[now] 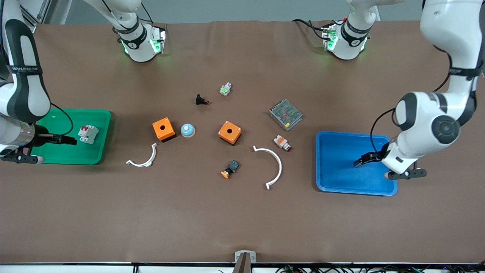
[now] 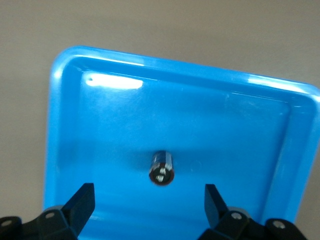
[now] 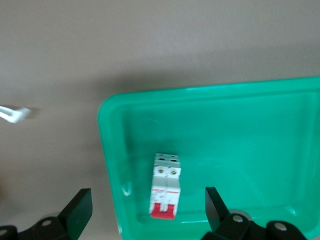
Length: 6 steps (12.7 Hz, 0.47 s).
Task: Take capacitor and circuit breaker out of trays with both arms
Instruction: 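Grasp the white breaker with the right gripper while the left gripper grasps the capacitor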
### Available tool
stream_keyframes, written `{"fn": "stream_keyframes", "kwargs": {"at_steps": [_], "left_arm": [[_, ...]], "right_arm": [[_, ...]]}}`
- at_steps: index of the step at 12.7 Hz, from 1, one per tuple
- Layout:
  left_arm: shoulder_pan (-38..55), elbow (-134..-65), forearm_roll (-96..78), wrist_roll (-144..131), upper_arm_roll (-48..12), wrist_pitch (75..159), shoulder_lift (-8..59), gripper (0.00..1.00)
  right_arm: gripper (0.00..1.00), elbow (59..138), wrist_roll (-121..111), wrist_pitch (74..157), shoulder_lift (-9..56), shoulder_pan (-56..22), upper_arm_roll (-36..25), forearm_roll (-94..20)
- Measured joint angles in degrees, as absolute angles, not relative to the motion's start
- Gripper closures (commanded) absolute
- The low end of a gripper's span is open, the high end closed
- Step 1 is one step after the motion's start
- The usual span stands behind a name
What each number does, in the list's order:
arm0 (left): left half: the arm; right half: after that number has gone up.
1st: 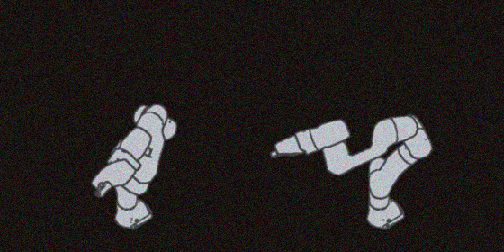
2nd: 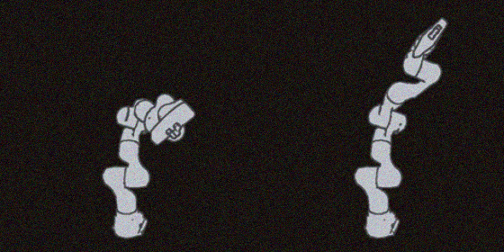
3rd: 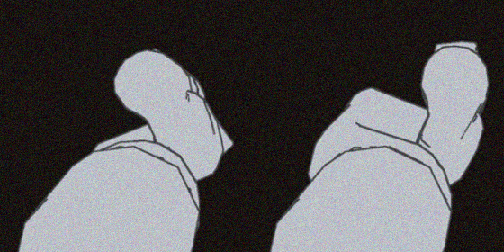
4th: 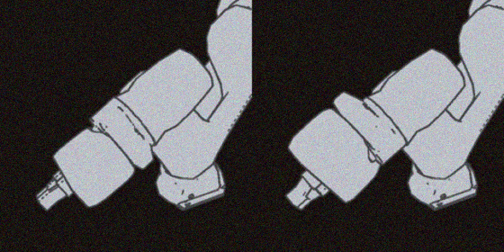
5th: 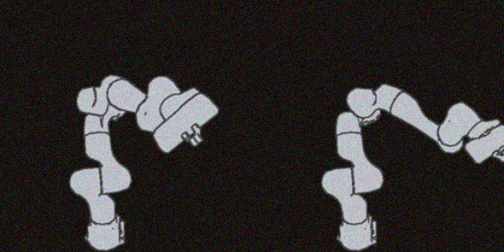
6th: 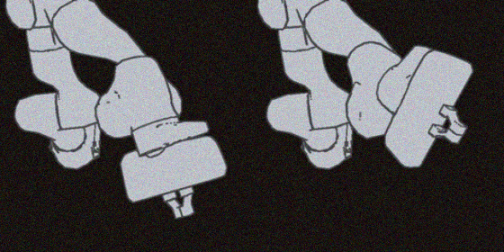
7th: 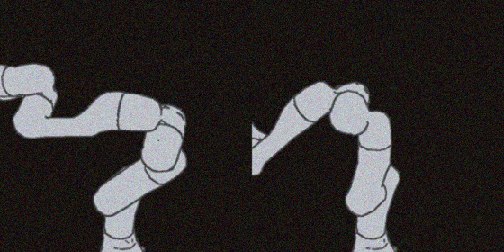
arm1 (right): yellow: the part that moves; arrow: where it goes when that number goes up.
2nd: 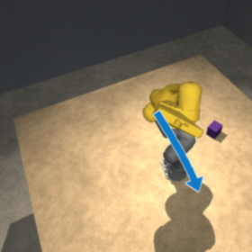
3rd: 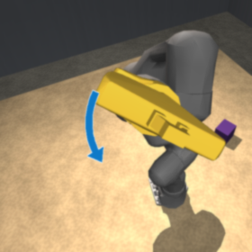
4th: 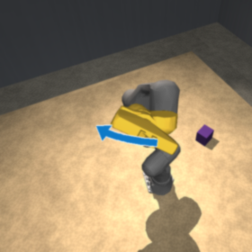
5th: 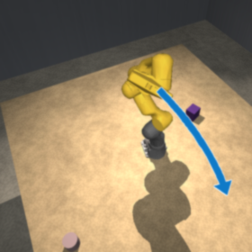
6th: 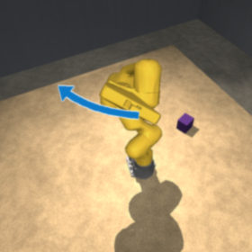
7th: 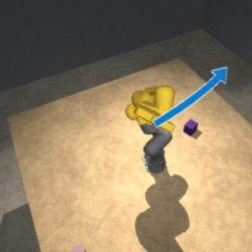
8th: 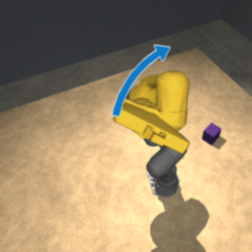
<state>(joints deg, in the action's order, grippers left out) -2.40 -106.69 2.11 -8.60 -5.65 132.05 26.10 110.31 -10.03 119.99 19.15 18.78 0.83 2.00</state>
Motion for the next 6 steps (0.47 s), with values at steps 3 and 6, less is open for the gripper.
{"fn": "stream_keyframes", "kwargs": {"at_steps": [3, 6], "left_arm": [[-2.1, -106.8, 2.1, -8.6, -5.9, 136.7, 30.6, 0.4], [-1.9, -106.8, 2.1, -8.6, -5.9, 138.7, 33.4, 0.49]], "right_arm": [[0.03, 117.3, -10.7, 128.0, 20.1, 20.3, 0.8, 2.0], [0.62, 125.4, -10.7, 138.5, 20.4, 20.4, 0.9, 2.0]]}}
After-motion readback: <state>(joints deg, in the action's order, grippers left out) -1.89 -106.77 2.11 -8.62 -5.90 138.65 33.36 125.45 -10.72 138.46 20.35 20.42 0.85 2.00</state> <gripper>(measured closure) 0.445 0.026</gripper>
